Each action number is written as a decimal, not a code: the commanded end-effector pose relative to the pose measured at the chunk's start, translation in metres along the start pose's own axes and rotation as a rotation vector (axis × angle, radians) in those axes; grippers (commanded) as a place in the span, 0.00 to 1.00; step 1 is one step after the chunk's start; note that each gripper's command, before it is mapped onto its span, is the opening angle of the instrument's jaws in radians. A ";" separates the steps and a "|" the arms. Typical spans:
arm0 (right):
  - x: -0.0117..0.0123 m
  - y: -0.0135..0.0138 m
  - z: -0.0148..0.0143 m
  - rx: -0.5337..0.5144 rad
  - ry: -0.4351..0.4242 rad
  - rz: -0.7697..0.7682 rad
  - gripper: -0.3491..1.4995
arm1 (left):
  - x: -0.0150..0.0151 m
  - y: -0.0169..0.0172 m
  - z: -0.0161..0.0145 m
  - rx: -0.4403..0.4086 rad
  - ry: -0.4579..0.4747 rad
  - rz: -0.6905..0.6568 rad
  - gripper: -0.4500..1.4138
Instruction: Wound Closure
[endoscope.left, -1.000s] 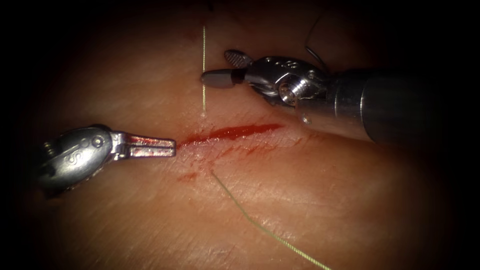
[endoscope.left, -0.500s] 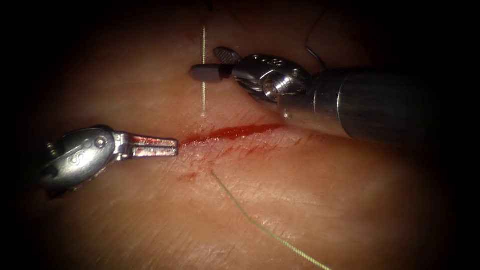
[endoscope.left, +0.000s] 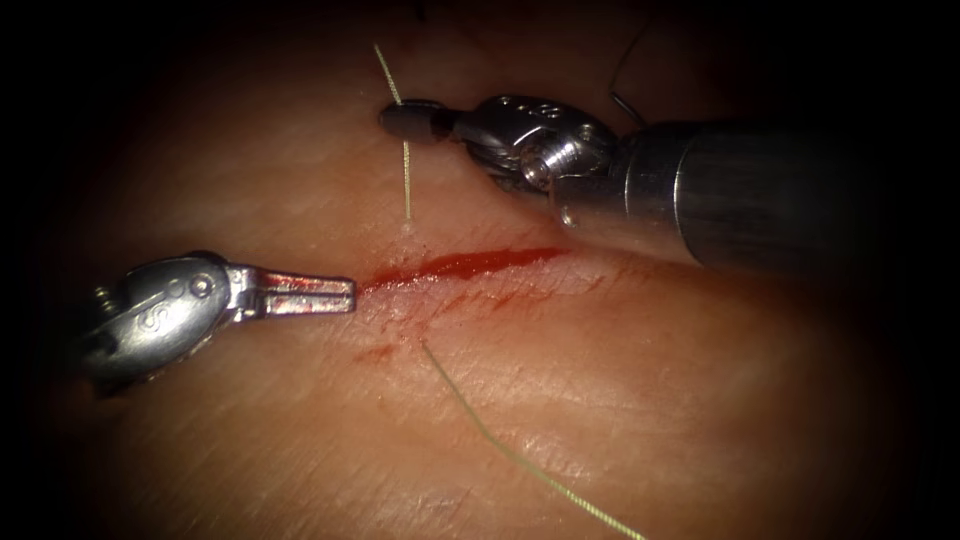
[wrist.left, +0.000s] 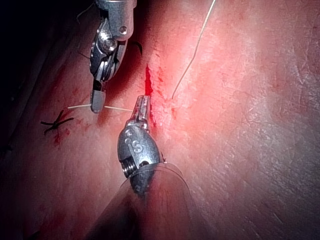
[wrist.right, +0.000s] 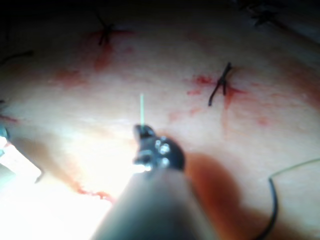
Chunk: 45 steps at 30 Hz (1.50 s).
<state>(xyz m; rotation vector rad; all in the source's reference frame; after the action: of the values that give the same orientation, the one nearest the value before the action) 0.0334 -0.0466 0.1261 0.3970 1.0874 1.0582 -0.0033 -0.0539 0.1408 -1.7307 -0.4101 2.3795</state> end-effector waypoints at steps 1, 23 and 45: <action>0.0009 0.0000 0.0007 0.000 0.008 0.007 0.00 | -0.0004 -0.0004 0.0005 0.000 0.001 0.002 0.09; 0.0034 0.0002 -0.0060 -0.088 0.042 -0.100 0.98 | 0.0026 0.0024 0.0038 -0.050 0.007 -0.026 0.70; -0.0017 -0.0024 -0.0177 -0.094 -0.084 -0.180 0.95 | 0.0076 0.0062 0.0107 -0.041 -0.338 0.043 0.70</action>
<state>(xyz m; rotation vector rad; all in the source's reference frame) 0.0185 -0.0534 0.1166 0.2616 0.9731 0.9209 -0.0154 -0.0592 0.1349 -1.3380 -0.4780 2.7404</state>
